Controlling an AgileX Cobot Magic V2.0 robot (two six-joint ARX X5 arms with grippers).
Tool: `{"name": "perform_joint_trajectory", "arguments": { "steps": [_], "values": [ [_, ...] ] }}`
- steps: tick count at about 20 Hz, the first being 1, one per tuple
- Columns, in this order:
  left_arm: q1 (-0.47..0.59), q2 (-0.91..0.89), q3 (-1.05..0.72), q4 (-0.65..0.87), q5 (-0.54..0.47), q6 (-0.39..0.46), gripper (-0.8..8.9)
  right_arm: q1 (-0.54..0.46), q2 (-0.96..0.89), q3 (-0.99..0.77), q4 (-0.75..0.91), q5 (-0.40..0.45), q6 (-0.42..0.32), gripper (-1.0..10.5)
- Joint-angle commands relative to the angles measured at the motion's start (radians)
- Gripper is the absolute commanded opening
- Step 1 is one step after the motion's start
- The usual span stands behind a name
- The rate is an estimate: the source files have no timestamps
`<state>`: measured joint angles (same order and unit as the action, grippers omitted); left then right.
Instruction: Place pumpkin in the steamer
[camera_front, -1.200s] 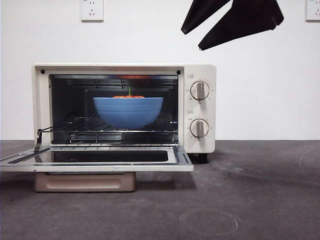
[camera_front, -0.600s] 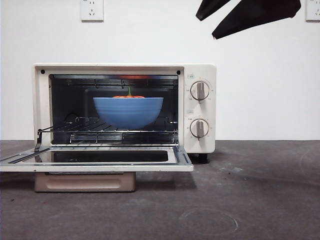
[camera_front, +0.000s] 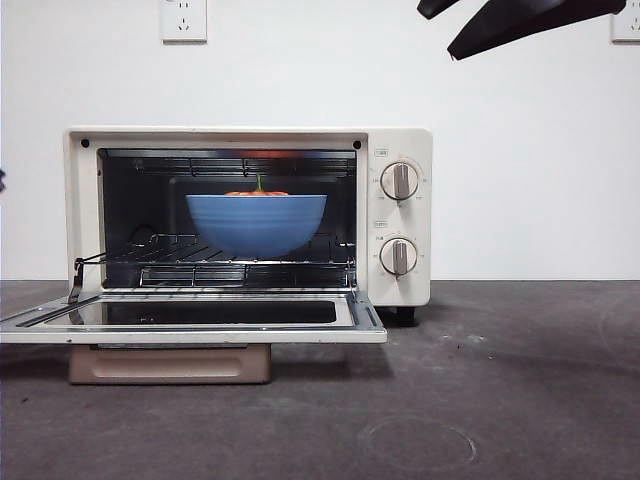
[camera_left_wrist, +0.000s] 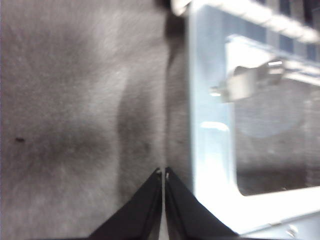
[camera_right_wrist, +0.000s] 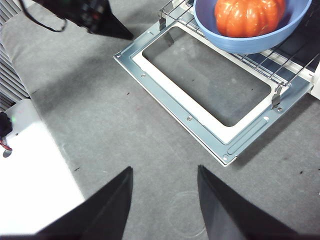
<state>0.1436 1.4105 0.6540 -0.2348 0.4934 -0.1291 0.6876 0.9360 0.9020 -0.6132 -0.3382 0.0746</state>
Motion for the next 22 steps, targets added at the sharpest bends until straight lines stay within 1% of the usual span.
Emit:
{"name": "perform_joint_trajectory", "arguments": {
  "steps": [1,5,8,14,20,22],
  "values": [
    [0.003,0.057,0.008,0.042,0.035,0.016,0.14,0.008,0.003,0.009,0.006,-0.002,-0.011,2.1],
    [0.003,0.113,0.008,0.076,0.109,0.015,0.14,0.008,0.003,0.009,0.006,-0.002,-0.011,2.1],
    [0.003,0.137,0.008,0.074,0.139,0.015,0.14,0.008,0.003,0.009,0.006,-0.001,-0.011,2.1],
    [0.003,0.142,0.008,0.101,0.303,0.001,0.14,0.008,0.003,0.009,0.006,0.002,-0.011,2.1],
    [0.011,0.142,0.009,0.203,0.397,-0.088,0.14,0.008,0.002,0.009,0.005,0.002,-0.005,2.1],
    [0.018,0.142,0.009,0.259,0.42,-0.133,0.14,0.008,0.002,0.009,0.004,0.002,-0.003,2.1]
  ]
}}
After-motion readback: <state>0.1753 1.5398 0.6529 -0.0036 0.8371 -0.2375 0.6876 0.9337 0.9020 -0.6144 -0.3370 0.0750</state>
